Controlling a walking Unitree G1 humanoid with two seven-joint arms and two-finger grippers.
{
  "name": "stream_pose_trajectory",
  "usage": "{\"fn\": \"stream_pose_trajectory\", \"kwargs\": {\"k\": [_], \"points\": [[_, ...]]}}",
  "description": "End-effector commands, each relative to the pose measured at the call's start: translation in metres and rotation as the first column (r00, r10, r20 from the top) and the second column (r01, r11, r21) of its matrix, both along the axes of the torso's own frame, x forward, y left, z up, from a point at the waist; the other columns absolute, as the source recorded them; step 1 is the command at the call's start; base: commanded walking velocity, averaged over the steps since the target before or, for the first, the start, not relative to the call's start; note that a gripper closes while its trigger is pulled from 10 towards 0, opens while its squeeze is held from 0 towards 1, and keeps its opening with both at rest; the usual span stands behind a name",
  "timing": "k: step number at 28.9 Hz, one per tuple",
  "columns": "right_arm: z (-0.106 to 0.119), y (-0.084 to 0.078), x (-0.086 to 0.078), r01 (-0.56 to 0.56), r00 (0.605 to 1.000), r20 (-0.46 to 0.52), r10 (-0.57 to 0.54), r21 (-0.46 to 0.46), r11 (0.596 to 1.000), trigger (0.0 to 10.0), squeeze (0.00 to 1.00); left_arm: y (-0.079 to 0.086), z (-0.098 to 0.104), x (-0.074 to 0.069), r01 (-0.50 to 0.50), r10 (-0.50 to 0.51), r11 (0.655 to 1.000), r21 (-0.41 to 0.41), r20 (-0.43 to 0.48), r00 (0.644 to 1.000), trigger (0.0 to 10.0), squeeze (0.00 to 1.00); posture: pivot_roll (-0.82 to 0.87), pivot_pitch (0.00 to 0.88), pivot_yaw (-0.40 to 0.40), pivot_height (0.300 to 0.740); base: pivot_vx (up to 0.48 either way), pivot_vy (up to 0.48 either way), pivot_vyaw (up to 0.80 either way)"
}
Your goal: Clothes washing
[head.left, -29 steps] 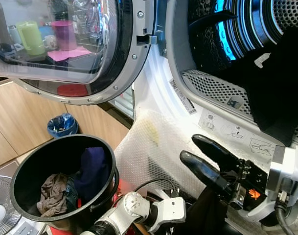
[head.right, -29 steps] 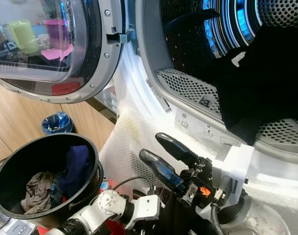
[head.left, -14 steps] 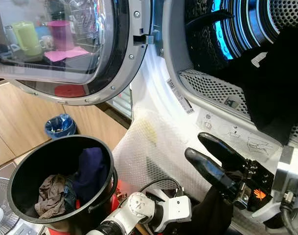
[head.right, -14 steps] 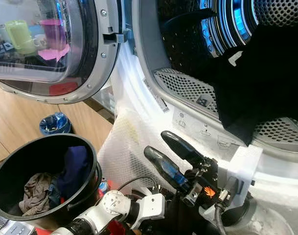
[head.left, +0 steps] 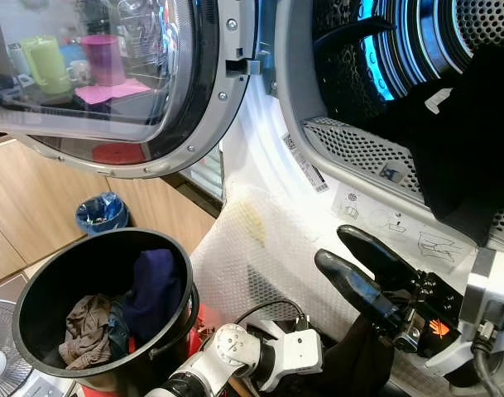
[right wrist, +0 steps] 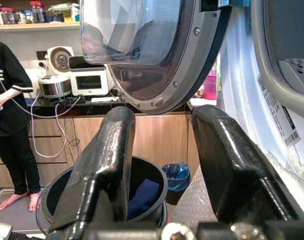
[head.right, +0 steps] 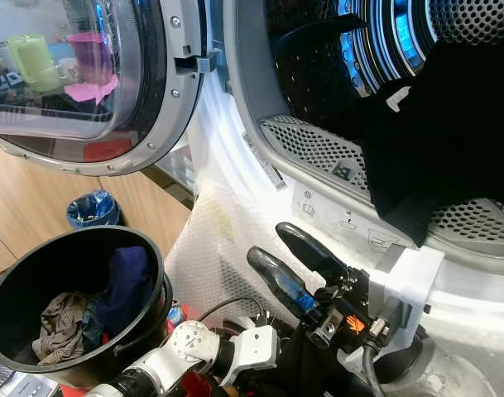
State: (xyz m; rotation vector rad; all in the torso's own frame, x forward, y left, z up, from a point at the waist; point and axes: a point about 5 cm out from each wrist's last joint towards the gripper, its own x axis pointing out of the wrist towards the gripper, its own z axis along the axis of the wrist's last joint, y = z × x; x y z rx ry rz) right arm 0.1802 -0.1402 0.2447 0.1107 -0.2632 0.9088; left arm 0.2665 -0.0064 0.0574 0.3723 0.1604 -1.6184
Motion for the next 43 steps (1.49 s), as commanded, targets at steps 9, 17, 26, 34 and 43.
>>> {"fn": "stream_pose_trajectory", "kwargs": {"k": [9,17,26,34,43], "points": [[0.004,-0.001,-0.005,0.003,1.0,0.027,-0.003,-0.002,1.0,0.0,0.0,0.001,-0.001,-0.002,0.024,-0.024,1.0,-0.002,-0.004,1.0,0.0,0.0,0.06,0.044,-0.015,0.74,0.0,0.0,0.0],[0.003,0.001,-0.005,-0.002,1.0,0.021,0.002,0.003,1.0,0.0,0.0,0.001,-0.001,-0.003,0.025,-0.025,1.0,-0.012,-0.02,0.999,0.0,0.0,0.06,0.038,-0.015,0.74,0.0,0.0,0.0],[-0.006,-0.004,0.002,0.061,0.998,-0.003,-0.061,-0.039,0.997,10.0,1.0,-0.002,-0.002,-0.006,0.03,-0.031,0.999,-0.027,-0.027,0.999,0.0,0.0,0.06,0.029,-0.017,0.74,0.0,0.0,0.0],[-0.034,-0.013,0.004,0.107,0.986,-0.109,-0.126,-0.169,0.98,10.0,1.0,-0.002,-0.002,-0.007,0.026,-0.027,0.999,-0.032,-0.037,0.999,0.0,0.0,0.06,0.044,-0.017,0.74,0.0,0.0,0.0],[-0.048,-0.027,0.005,0.169,0.968,-0.144,-0.205,-0.23,0.958,10.0,1.0,-0.002,-0.001,-0.007,0.023,-0.024,0.999,-0.039,-0.035,0.999,0.0,0.0,0.06,0.05,-0.016,0.74,0.0,0.0,0.0]]}}
